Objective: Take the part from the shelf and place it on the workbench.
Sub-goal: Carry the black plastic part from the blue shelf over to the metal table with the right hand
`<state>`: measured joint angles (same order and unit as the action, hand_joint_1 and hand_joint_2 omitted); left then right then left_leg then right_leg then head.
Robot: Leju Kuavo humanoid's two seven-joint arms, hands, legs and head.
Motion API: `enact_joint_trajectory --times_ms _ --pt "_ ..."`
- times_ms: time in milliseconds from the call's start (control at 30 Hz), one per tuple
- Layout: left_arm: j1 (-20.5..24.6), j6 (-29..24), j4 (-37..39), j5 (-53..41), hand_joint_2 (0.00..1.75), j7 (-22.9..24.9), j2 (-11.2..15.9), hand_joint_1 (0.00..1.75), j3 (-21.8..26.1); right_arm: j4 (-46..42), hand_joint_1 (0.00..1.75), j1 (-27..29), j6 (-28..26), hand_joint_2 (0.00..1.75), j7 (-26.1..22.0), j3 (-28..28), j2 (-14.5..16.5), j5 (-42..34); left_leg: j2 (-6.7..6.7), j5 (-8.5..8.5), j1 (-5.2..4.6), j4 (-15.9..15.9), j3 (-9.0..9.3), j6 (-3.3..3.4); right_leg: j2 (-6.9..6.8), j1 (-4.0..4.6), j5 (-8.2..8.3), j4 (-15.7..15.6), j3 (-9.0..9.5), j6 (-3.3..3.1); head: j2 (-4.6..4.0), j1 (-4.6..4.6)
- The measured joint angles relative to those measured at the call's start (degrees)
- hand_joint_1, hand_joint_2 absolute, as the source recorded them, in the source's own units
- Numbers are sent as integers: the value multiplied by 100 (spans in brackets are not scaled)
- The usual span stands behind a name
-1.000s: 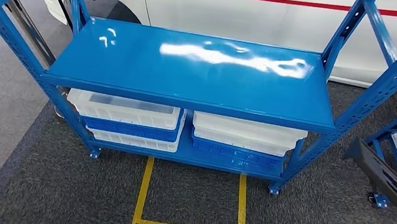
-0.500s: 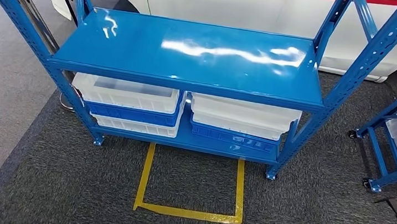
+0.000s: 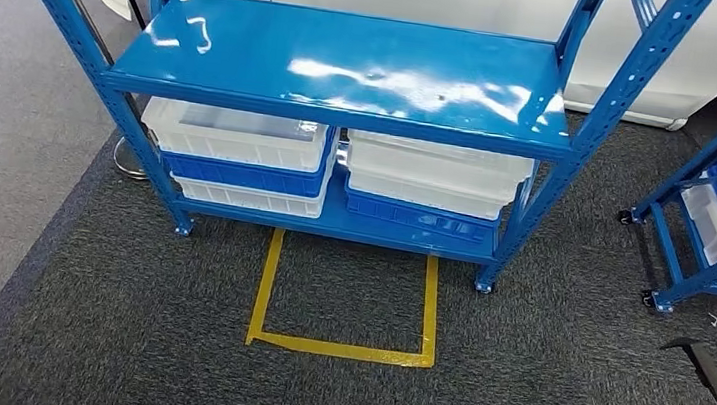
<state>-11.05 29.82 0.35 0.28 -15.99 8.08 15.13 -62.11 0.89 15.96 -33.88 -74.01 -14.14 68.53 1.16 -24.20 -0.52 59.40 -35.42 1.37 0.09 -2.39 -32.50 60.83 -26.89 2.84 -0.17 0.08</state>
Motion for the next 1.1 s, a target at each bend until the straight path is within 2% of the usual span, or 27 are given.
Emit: enact_joint_trajectory --times_ms 33,100,133,167,233,267,300,333,400,467,500,533,567,600,633,667,700,767,800,833,867,900,933,967,1000,1033,1100 --pt "5 -10 0 7 0 -5 0 0 -1 -83 175 -15 20 175 -31 22 54 -66 -8 35 -9 39 -42 -26 1 21 -80 -100 40 -65 0 -2" --pt "-2 -43 2 27 0 -10 -7 0 -1 -284 175 -26 35 175 -63 102 151 -289 -26 64 -3 83 -98 -84 -27 10 -33 -63 -68 -201 0 -5" --pt "-6 -60 4 36 0 -12 -10 0 -2 -413 175 -24 18 175 -40 174 194 -455 -40 -52 8 162 -143 -118 -44 9 20 -44 -139 -257 0 -4" --pt "-8 -71 5 45 0 -17 -14 0 -3 -574 175 -8 -25 175 26 285 217 -668 -52 -289 19 341 -207 -155 -59 8 84 -39 -222 -306 0 -6" --pt "-2 -71 7 71 0 -36 -20 0 -8 -961 175 86 -150 175 269 622 218 -1189 -65 -915 29 971 -345 -199 -71 28 229 -32 -404 -356 0 -8" --pt "3 -68 7 84 0 -49 -21 0 -13 -1160 175 151 -204 175 415 823 186 -1461 -65 -1118 29 1315 -389 -200 -71 44 305 -27 -502 -365 0 -10" --pt "8 -64 7 96 0 -62 -21 0 -20 -1344 175 212 -237 175 547 1007 143 -1699 -66 -1174 28 1557 -375 -183 -70 67 380 -23 -599 -371 0 -10" --pt "12 -61 7 104 0 -74 -20 0 -32 -1521 175 269 -251 175 659 1165 97 -1892 -67 -1096 20 1634 -283 -148 -69 96 451 -20 -692 -377 0 -10" --pt "15 -63 7 121 0 -87 -18 0 -54 -1808 175 368 -265 175 800 1405 8 -2129 -71 -788 -19 1213 181 -3 -68 159 584 -19 -848 -390 0 -10" --pt "24 -74 5 140 0 -81 5 0 -72 -1994 175 437 -288 175 857 1600 -64 -2219 -69 -755 -103 262 897 174 -75 201 711 -25 -937 -382 0 -8" --pt "31 -79 5 148 0 -77 18 0 -81 -2050 175 458 -297 175 870 1680 -96 -2240 -68 -804 -138 -107 1138 214 -83 202 777 -40 -955 -369 0 -7" --pt "37 -85 5 155 0 -72 28 0 -90 -2095 175 474 -308 175 877 1749 -126 -2263 -65 -844 -170 -361 1281 233 -95 194 846 -65 -967 -343 0 -11" --pt "37 -89 6 165 0 -70 31 0 -98 -2138 175 498 -326 175 879 1798 -162 -2310 -64 -812 -181 -459 1287 229 -105 179 920 -100 -975 -313 0 -17" --pt "39 -92 8 181 0 -69 31 0 -104 -2188 175 535 -354 175 874 1841 -203 -2404 -54 -724 -177 -499 1247 228 -107 163 953 -112 -989 -285 0 -20" --pt "36 -96 9 199 0 -71 30 0 -109 -2263 175 588 -386 175 871 1876 -253 -2549 -48 -631 -175 -554 1205 247 -98 157 892 -84 -1018 -256 0 -23" --pt "32 -97 11 223 0 -76 28 0 -116 -2372 175 647 -404 175 881 1900 -321 -2741 -41 -535 -164 -595 1138 265 -80 156 700 39 -1067 -233 0 -20" --pt "30 -97 13 244 0 -86 25 0 -126 -2511 175 698 -401 175 905 1914 -396 -2958 -31 -446 -152 -613 1055 277 -60 155 405 266 -1128 -214 0 -16" --pt "27 -95 13 277 0 -105 12 0 -150 -2840 175 762 -316 175 976 1922 -542 -3354 -17 -317 -150 -563 846 290 -37 154 -163 901 -1223 -174 0 -14" --pt "28 -91 13 290 0 -111 4 0 -162 -3010 175 793 -249 175 1016 1923 -598 -3508 -6 -260 -141 -521 732 278 -35 147 -244 1182 -1218 -149 0 -14" --pt "31 -86 13 303 0 -114 -3 0 -175 -3169 175 828 -173 175 1059 1927 -645 -3627 18 -215 -127 -468 611 266 -37 134 -178 1338 -1158 -120 0 -14" --pt "32 -81 13 317 0 -113 -8 0 -187 -3315 175 859 -100 175 1109 1934 -697 -3720 41 -177 -108 -398 482 248 -47 115 -2 1328 -1024 -88 0 -14" --pt "33 -77 13 328 0 -111 -10 0 -198 -3437 175 880 -41 175 1158 1944 -753 -3793 71 -150 -90 -308 348 225 -84 88 186 1121 -797 -52 0 -14" --pt "30 -74 13 339 0 -108 -8 0 -204 -3525 175 884 -3 175 1203 1956 -802 -3842 103 -136 -85 -210 228 197 -170 73 241 779 -534 -10 0 -13" --pt "26 -71 13 351 0 -105 -8 0 -207 -3597 175 881 16 175 1237 1969 -856 -3874 124 -126 -81 -106 130 165 -260 83 192 387 -264 -3 0 -14" --pt "21 -67 13 364 0 -104 -8 0 -209 -3645 175 884 22 175 1265 1986 -894 -3891 153 -118 -86 -22 66 135 -335 95 71 72 -76 -29 0 -16" --pt "17 -63 13 378 0 -102 -8 0 -211 -3673 175 892 18 175 1282 2005 -923 -3896 187 -107 -90 28 36 108 -368 117 -55 -119 10 -75 0 -17" --pt "11 -59 13 395 0 -97 -7 0 -220 -3690 175 913 0 175 1295 2046 -957 -3898 257 -77 -86 65 22 54 -303 117 -74 -204 -6 -211 0 -17"
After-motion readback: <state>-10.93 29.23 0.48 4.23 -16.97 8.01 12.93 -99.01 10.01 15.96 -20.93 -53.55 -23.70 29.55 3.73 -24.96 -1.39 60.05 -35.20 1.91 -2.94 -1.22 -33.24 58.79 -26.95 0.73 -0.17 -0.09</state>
